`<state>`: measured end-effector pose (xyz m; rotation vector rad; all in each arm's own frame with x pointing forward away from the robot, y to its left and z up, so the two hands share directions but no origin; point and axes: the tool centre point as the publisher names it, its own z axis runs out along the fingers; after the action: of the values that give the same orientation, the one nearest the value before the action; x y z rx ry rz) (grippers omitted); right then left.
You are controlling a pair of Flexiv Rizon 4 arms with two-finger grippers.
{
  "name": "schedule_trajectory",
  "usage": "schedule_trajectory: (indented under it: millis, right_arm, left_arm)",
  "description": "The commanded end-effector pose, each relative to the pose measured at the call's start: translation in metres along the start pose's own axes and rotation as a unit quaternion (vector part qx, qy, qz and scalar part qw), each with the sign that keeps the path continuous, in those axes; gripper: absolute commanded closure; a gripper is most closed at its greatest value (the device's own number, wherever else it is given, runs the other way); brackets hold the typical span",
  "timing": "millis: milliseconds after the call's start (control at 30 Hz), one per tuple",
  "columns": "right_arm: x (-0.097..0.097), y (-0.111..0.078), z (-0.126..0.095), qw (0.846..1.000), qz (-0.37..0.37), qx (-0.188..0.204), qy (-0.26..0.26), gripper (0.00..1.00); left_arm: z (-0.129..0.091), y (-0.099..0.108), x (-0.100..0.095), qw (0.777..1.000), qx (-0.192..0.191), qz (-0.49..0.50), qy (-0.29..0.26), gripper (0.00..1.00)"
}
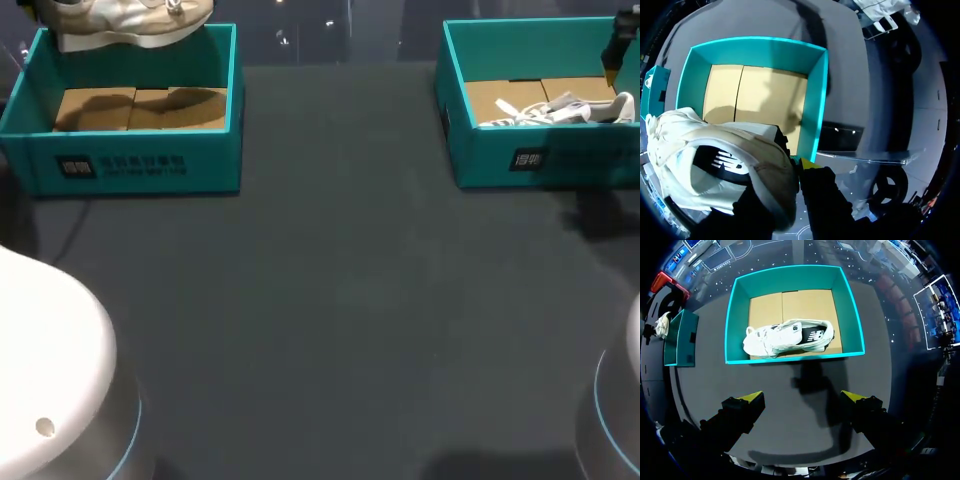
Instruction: Take the shoe out of the shoebox, open the shoe tongue, remove and reinsert the insole, then place the shoe into the shoebox
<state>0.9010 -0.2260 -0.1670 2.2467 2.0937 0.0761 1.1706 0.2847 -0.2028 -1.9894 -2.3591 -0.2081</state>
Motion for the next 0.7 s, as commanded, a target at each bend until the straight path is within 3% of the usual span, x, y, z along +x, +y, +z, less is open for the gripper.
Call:
schedule_trajectory:
  millis: [33,300,700]
  right_arm:
    - [0.000,0.000,0.000,1.000,0.000,0.000,0.000,0.00]
    - [0.000,0.000,0.000,1.000,0.000,0.000,0.000,0.00]
    - [0.000,0.000,0.000,1.000,0.000,0.000,0.000,0.00]
  left_arm:
    - [-0.043,-0.028,-0.007,1.000,-0.020,-0.002,0.009,1.00]
    - [-0.078,-0.071,-0.023,0.999,-0.026,0.008,0.018,1.00]
    - [-0.109,-0.166,-0.084,0.998,-0.040,0.024,0.040,1.00]
